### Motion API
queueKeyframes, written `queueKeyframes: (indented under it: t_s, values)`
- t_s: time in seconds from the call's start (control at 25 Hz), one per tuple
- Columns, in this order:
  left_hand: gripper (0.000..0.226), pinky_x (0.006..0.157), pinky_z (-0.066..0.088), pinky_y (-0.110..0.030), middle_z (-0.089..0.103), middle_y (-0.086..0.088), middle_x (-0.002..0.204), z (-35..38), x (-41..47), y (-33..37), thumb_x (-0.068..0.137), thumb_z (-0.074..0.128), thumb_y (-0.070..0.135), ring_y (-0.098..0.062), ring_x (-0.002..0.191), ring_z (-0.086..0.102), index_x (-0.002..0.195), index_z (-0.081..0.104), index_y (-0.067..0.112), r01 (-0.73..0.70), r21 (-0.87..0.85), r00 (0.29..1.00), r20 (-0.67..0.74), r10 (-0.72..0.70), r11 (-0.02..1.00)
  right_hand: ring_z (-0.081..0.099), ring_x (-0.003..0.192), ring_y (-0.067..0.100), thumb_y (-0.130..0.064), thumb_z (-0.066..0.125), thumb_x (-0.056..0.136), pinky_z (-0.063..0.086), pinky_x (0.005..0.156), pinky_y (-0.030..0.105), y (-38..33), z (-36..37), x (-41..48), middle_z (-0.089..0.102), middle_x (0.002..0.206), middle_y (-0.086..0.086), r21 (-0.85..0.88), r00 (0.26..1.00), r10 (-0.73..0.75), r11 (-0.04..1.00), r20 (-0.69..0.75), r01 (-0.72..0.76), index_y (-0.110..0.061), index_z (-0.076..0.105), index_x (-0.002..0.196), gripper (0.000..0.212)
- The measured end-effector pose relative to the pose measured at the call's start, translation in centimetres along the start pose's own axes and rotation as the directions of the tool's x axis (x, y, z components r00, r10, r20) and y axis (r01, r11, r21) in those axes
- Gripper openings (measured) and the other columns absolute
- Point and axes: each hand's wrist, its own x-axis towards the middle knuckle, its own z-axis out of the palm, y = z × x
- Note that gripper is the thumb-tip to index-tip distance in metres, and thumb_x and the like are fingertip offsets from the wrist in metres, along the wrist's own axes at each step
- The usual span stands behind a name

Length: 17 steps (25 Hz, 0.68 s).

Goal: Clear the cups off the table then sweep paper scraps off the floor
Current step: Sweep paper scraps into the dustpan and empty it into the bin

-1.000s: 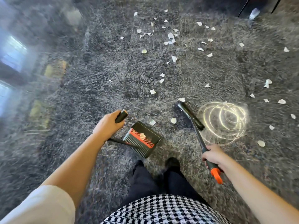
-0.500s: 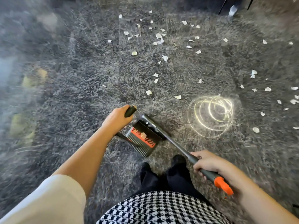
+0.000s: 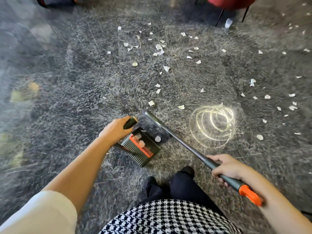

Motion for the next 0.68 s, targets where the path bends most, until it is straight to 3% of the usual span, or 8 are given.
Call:
queueKeyframes:
  t_s: [0.24,0.48,0.68]
  values:
    - [0.015,0.049,0.033,-0.023,0.053,0.006,0.066,-1.4,0.2,-1.0,0.09,0.061,0.025,-0.007,0.054,0.049,0.084,0.048,0.028,-0.036,-0.071,0.999,0.011,0.037,0.997,0.045,0.024,0.01,0.01,0.055,0.081,0.039,0.03,0.018,-2.5,3.0,5.1,0.053,0.068,0.012,-0.133,0.997,0.002,0.991,-0.081,-0.013,-0.013,0.03,0.147,0.074]
    - [0.011,0.052,0.036,-0.025,0.054,0.004,0.069,-1.2,0.1,-2.9,0.089,0.062,0.022,-0.011,0.059,0.051,0.089,0.051,0.02,-0.006,-0.095,1.0,-0.001,0.006,0.995,0.047,0.026,0.007,0.012,0.051,0.081,0.038,0.03,0.016,-3.1,5.3,4.3,0.053,0.067,0.011,-0.126,0.995,0.039,0.992,0.09,-0.028,-0.011,0.031,0.146,0.071]
    - [0.008,0.05,0.036,-0.025,0.056,0.0,0.067,-1.4,-0.2,-3.3,0.088,0.061,0.019,-0.013,0.056,0.051,0.087,0.054,0.014,0.001,-0.094,1.0,-0.016,-0.002,0.996,0.046,0.03,0.008,0.017,0.043,0.085,0.037,0.03,0.017,-4.2,3.0,2.3,0.048,0.066,0.012,0.013,0.982,0.026,0.999,0.188,-0.029,-0.013,0.029,0.147,0.071]
